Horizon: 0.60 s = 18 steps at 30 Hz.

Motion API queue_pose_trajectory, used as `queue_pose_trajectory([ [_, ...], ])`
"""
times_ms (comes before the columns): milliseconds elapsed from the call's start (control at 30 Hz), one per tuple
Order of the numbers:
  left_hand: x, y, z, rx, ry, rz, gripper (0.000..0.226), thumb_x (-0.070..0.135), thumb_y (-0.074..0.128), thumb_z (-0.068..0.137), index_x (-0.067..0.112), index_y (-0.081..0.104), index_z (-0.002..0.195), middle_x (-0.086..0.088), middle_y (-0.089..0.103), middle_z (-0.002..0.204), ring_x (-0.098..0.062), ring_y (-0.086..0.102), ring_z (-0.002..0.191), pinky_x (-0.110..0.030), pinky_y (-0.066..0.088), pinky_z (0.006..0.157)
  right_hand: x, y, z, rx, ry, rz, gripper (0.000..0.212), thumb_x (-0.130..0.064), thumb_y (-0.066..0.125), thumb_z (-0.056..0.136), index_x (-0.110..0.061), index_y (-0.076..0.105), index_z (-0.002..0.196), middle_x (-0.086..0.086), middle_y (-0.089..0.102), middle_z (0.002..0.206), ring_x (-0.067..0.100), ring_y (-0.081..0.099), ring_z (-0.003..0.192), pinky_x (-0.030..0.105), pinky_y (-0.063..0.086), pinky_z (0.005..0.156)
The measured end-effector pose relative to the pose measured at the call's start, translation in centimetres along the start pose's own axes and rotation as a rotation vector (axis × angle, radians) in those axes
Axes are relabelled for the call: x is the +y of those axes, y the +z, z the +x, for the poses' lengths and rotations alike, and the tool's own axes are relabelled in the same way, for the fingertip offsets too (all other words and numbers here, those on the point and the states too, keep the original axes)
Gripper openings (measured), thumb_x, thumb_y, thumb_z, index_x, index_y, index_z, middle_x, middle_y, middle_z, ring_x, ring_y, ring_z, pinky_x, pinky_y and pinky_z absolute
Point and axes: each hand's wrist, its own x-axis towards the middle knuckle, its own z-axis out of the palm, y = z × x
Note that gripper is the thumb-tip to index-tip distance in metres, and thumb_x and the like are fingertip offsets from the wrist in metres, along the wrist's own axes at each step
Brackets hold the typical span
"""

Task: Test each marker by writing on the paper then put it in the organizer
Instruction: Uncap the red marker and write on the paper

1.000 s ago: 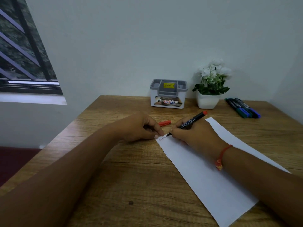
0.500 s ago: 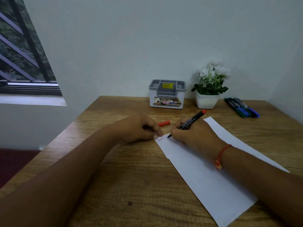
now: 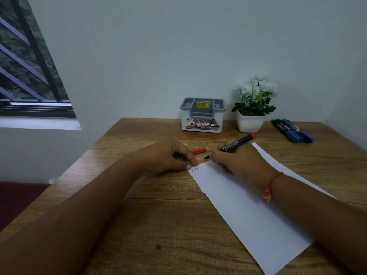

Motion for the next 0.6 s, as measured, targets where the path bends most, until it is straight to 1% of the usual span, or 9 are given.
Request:
queue_pose_trajectory([
  [67,-0.01,-0.04,-0.06,-0.001,0.002,-0.006,0.019,0.023,0.070,0.085,0.038,0.074,0.097,0.016,0.070,0.093,-0.002,0.059,0.086,-0.018,0.045,0.074,-0.03,-0.17,0.02,0.023,-0.012,-0.015,0.011,-0.023,0.074,0.085,-0.014,0.075,0.079,0.004,0.075,0.073,0.007,0.064,0.054,0.019,0.051,0.053],
  [133,-0.01,0.00,-0.08,0.001,0.002,-0.014,0.020,0.022,0.070,0.085,0.038,0.074,0.098,0.017,0.070,0.093,0.000,0.059,0.085,-0.016,0.043,0.073,-0.14,-0.24,-0.12,0.019,-0.046,-0.110,0.007,-0.020,0.072,0.084,-0.017,0.078,0.081,-0.003,0.074,0.070,0.001,0.063,0.051,0.014,0.048,0.048],
  [200,0.01,0.05,-0.09,-0.003,0.002,-0.019,0.020,0.022,0.070,0.086,0.036,0.074,0.098,0.018,0.070,0.093,0.002,0.059,0.086,-0.015,0.041,0.074,-0.33,-0.35,-0.22,0.000,-0.049,-0.127,0.006,-0.017,0.073,0.083,-0.018,0.079,0.082,-0.008,0.071,0.064,-0.004,0.058,0.046,0.012,0.044,0.044],
  [233,-0.01,0.04,-0.10,-0.002,0.000,-0.020,0.020,0.022,0.070,0.086,0.036,0.074,0.098,0.018,0.070,0.093,0.003,0.059,0.085,-0.015,0.041,0.074,-0.37,-0.42,-0.24,-0.006,-0.043,-0.131,0.006,-0.018,0.073,0.083,-0.017,0.078,0.083,-0.006,0.071,0.065,-0.003,0.058,0.047,0.014,0.044,0.045],
  [300,0.00,0.01,-0.12,0.000,-0.001,-0.021,0.020,0.022,0.070,0.086,0.036,0.074,0.099,0.018,0.069,0.093,0.003,0.058,0.084,-0.015,0.041,0.073,-0.43,-0.54,-0.27,-0.010,-0.039,-0.134,0.011,-0.020,0.070,0.083,-0.012,0.076,0.086,0.004,0.074,0.074,0.004,0.061,0.054,0.019,0.048,0.052],
  [333,0.02,-0.02,-0.11,-0.001,-0.001,-0.017,0.020,0.022,0.070,0.086,0.036,0.074,0.099,0.018,0.069,0.092,0.003,0.058,0.084,-0.015,0.041,0.073,-0.41,-0.56,-0.26,-0.009,-0.037,-0.133,0.013,-0.021,0.069,0.083,-0.010,0.076,0.087,0.007,0.075,0.078,0.008,0.062,0.057,0.021,0.050,0.054],
  [367,0.04,-0.03,-0.10,-0.003,-0.002,-0.011,0.020,0.021,0.069,0.086,0.036,0.074,0.099,0.018,0.069,0.092,0.004,0.058,0.084,-0.013,0.041,0.072,-0.39,-0.54,-0.33,-0.009,-0.039,-0.143,0.013,-0.022,0.069,0.084,-0.010,0.075,0.086,0.006,0.075,0.077,0.008,0.061,0.058,0.021,0.050,0.055],
  [467,0.12,-0.06,-0.09,-0.003,0.002,-0.011,0.020,0.020,0.069,0.086,0.035,0.073,0.099,0.020,0.069,0.089,0.009,0.057,0.079,-0.003,0.040,0.065,-0.09,-0.23,-0.34,-0.007,-0.067,-0.181,0.011,-0.023,0.070,0.082,-0.014,0.075,0.081,0.000,0.068,0.066,0.005,0.058,0.054,0.022,0.049,0.054],
  [600,0.06,-0.01,-0.13,0.007,0.006,-0.017,0.020,0.020,0.070,0.086,0.034,0.074,0.099,0.020,0.070,0.089,0.008,0.058,0.079,-0.003,0.040,0.064,0.19,-0.09,0.00,0.002,-0.088,-0.185,0.008,-0.024,0.071,0.081,-0.018,0.075,0.077,-0.004,0.069,0.065,0.001,0.059,0.051,0.019,0.048,0.051],
])
